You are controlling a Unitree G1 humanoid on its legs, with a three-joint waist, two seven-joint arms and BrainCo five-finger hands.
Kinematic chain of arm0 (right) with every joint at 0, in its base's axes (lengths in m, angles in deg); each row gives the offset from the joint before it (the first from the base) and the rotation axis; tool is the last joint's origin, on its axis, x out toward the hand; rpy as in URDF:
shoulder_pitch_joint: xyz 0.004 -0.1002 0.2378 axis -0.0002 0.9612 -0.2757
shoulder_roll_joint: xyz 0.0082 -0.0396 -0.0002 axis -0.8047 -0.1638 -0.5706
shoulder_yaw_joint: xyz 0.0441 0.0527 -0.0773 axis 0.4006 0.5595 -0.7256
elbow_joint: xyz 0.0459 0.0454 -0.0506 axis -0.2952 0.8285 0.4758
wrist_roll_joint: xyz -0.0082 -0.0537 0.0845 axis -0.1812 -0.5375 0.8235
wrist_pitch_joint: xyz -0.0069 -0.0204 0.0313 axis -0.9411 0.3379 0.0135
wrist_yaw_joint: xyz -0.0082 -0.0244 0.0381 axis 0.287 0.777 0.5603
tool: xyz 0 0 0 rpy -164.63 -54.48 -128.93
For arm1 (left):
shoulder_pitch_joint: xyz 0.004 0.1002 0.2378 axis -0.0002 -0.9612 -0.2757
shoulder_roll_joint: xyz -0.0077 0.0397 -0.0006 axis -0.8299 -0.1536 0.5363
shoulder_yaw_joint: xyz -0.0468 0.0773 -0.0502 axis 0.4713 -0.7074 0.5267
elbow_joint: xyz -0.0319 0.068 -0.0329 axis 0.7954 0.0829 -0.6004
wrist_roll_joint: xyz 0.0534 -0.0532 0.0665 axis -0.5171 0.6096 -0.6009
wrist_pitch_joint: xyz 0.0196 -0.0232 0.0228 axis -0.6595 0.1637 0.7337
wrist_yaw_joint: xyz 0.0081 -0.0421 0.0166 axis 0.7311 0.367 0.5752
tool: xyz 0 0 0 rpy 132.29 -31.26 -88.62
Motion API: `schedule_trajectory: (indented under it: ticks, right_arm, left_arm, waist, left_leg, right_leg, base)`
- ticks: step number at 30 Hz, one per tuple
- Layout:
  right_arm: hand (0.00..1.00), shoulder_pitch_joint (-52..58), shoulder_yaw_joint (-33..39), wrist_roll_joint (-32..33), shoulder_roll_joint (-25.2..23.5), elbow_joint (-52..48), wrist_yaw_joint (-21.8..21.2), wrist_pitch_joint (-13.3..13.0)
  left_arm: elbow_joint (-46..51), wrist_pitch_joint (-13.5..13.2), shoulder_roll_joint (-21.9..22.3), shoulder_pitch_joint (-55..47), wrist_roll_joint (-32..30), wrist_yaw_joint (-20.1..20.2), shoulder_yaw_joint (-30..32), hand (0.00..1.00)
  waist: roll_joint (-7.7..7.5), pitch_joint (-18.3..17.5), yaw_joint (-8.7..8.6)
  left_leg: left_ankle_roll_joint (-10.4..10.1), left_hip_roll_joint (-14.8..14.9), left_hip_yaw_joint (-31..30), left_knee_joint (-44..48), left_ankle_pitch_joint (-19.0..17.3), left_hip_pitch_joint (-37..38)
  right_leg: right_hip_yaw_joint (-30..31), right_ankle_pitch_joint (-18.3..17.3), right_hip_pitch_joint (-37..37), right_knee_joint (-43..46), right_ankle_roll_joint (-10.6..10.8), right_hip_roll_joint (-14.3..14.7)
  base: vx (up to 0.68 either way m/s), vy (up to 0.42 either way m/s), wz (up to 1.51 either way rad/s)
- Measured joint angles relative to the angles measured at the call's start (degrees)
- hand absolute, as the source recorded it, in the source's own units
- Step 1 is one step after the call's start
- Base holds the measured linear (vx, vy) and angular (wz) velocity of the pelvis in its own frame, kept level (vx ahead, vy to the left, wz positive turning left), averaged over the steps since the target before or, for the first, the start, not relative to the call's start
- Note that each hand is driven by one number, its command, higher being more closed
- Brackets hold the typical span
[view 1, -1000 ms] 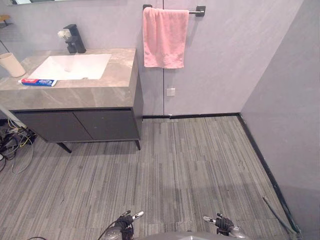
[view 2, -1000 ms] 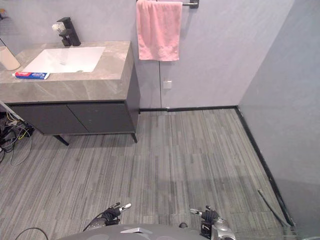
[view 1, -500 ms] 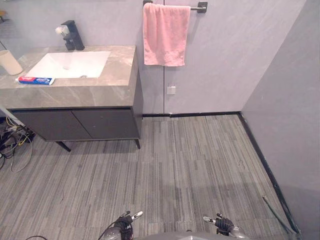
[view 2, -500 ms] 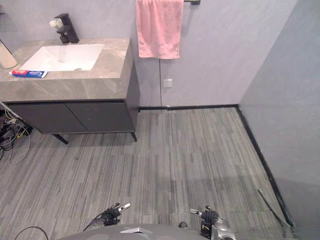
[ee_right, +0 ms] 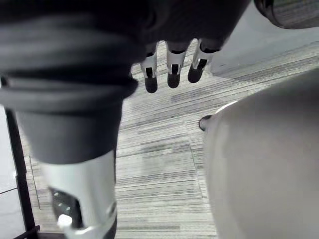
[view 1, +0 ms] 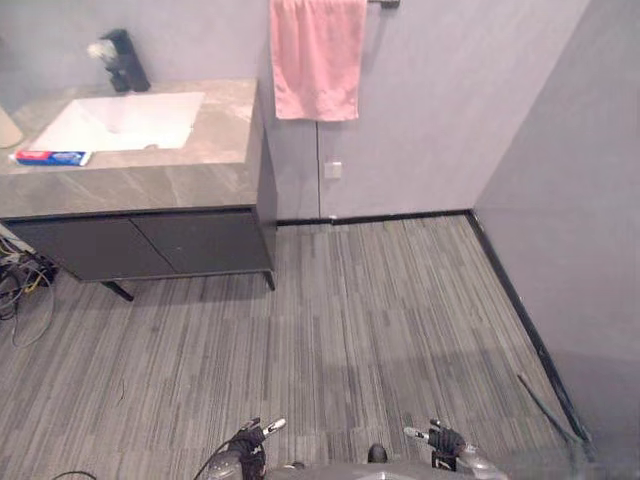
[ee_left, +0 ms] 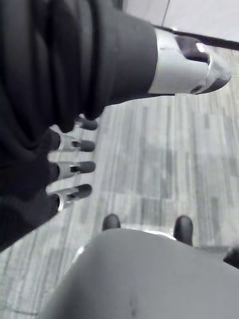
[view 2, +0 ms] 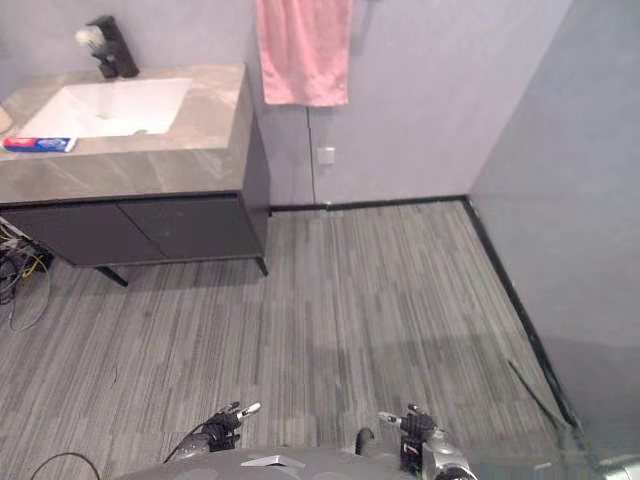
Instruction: Organize washtable
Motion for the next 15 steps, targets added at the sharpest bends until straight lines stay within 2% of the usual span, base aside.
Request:
schedule_trajectory:
  ticks: [1, 2, 3, 5, 6, 7, 9, 11, 13, 14, 15]
  right_arm:
    - [0.00, -0.01, 0.05, 0.61, 0.01, -0.22, 0.04, -0.12]
    - [0.00, 0.10, 0.42, 1.42, -0.17, -1.90, 0.44, -0.38]
    - [0.00, 0.09, 1.47, 3.44, -0.81, -2.80, 0.89, -1.13]
    - [0.00, -0.02, 1.96, 6.27, -0.77, -3.59, 1.27, -1.46]
    - [0.00, -0.04, 2.23, 6.93, -0.69, -3.52, 1.34, -1.47]
    - [0.00, -0.21, 3.86, 7.26, -0.47, -3.36, 1.77, -1.39]
    - [0.00, -1.25, 5.16, 7.30, -0.21, -3.30, 2.22, -1.27]
    - [0.00, -1.97, 6.41, 7.38, 0.03, -1.99, 2.33, -1.11]
    - [0.00, -2.48, 6.39, 8.34, 0.16, -1.43, 2.35, -0.84]
    - [0.00, -2.52, 6.40, 8.81, 0.36, -1.52, 2.23, -0.69]
    - [0.00, -2.59, 6.35, 9.46, 1.00, -1.66, 2.18, -0.57]
  left_arm:
    - [0.00, -0.02, -0.02, -0.02, 0.49, -0.08, -0.01, 0.00]
    - [-0.03, -0.05, 0.16, -0.05, 1.18, -0.23, 0.06, 0.00]
    - [0.00, -0.10, -0.02, 0.09, 2.48, -0.50, 0.27, 0.00]
    - [-0.12, 0.08, -0.48, 0.13, 2.75, -1.06, 0.32, 0.00]
    - [-0.11, 0.06, -0.49, 0.13, 2.77, -1.19, 0.37, 0.00]
    - [-0.14, 0.06, -0.34, 0.43, 2.73, -1.29, 0.64, 0.00]
    - [-0.14, 0.08, -0.08, 0.50, 2.69, -1.31, 1.75, 0.00]
    - [-0.33, 0.11, -0.23, 0.49, 2.72, -1.35, 2.62, 0.00]
    - [-0.37, 0.12, -0.36, 0.71, 2.72, -1.39, 2.64, 0.00]
    - [-0.40, 0.14, -0.32, 0.76, 2.72, -1.44, 2.65, 0.00]
    - [-0.44, 0.18, -0.04, 0.73, 2.73, -1.43, 2.67, 0.00]
  waist:
    - [-0.11, 0.29, 0.10]
    - [0.10, 1.17, 0.20]
    - [-0.43, 1.89, -0.03]
    - [-0.39, 2.09, -0.72]
    - [-0.23, 2.18, -0.84]
    - [0.47, 2.72, -1.03]
    - [1.45, 3.58, -1.03]
    - [1.52, 3.96, -1.03]
    - [0.75, 4.48, -1.13]
    - [0.90, 4.59, -1.50]
    - [1.60, 4.41, -1.79]
  left_leg:
    - [0.38, -0.44, 0.04, -0.41, -0.53, 0.08]
    - [0.51, -1.02, 0.21, -0.20, -1.57, 0.75]
    - [0.87, -1.31, -0.11, 0.66, -2.26, 1.48]
    - [0.84, -0.70, -1.78, 1.45, -2.99, 2.25]
    - [0.60, -0.35, -2.28, 1.46, -3.15, 2.36]
    - [-0.12, 1.11, -3.23, 1.49, -3.59, 2.86]
    - [-1.48, 3.16, -3.78, 1.74, -4.34, 3.11]
    - [-4.35, 5.80, -3.77, 2.63, -6.47, 4.04]
    - [-6.83, 7.04, -3.41, 3.12, -8.97, 6.04]
    - [-7.59, 8.55, -3.58, 3.72, -11.21, 7.71]
    - [-6.61, 10.03, -3.64, 4.23, -11.88, 8.69]
  right_leg:
    - [0.00, -0.60, -1.64, 3.93, 0.21, -0.79]
    - [0.06, -0.74, -6.04, 13.78, -0.39, -2.06]
    - [-0.12, -0.36, -10.29, 24.04, -1.43, -3.51]
    - [-1.13, -1.61, -12.53, 29.57, -1.09, -5.52]
    - [-2.22, -1.99, -12.79, 28.62, -1.11, -6.55]
    - [-4.67, -1.90, -12.62, 21.51, -1.08, -8.52]
    - [-5.77, -1.05, -11.90, 11.38, -0.46, -8.88]
    - [-7.81, 4.19, -11.66, -2.71, 1.82, -9.68]
    - [-7.90, 6.92, -11.43, -7.12, 2.48, -10.19]
    - [-7.85, 8.85, -11.64, -4.33, 1.63, -9.89]
    - [-8.15, 9.29, -12.17, -1.14, 1.57, -8.77]
  base:
    - [-0.11, 0.072, -0.10]
    - [-0.09, 0.045, -0.01]
    - [-0.07, 0.030, 0.09]
    - [-0.03, 0.025, 0.37]
    - [-0.06, 0.060, 0.47]
    - [-0.08, 0.065, 0.27]
    - [-0.08, 0.042, 0.09]
    - [-0.02, -0.081, -0.04]
    - [0.16, -0.290, 0.03]
    - [0.29, -0.410, 0.15]
    - [0.46, -0.434, 0.15]
